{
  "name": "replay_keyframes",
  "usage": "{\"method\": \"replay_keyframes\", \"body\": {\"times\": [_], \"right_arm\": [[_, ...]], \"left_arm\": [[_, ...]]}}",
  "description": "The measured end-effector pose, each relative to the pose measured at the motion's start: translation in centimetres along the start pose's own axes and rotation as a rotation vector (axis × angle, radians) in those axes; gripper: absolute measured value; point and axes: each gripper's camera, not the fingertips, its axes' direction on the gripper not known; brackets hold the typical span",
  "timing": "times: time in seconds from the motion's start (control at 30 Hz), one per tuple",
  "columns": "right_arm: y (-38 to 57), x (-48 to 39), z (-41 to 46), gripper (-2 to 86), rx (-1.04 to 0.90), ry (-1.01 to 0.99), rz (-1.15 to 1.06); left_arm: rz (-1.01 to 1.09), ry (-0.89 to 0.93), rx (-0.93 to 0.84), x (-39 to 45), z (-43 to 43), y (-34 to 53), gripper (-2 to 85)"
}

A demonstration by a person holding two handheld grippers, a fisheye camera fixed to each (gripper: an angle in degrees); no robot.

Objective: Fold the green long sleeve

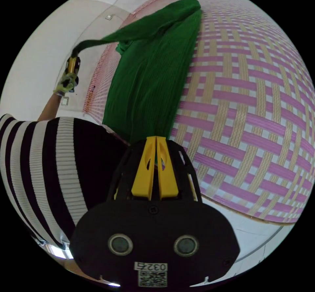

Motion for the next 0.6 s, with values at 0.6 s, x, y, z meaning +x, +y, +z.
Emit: {"method": "replay_keyframes", "body": {"times": [0.6], "right_arm": [[-11.2, 1.5, -7.1, -1.0, -0.221, -0.213, -0.120]], "left_arm": [[-0.135, -0.136, 0.056, -8.7, 2.1, 3.0, -1.3]]}}
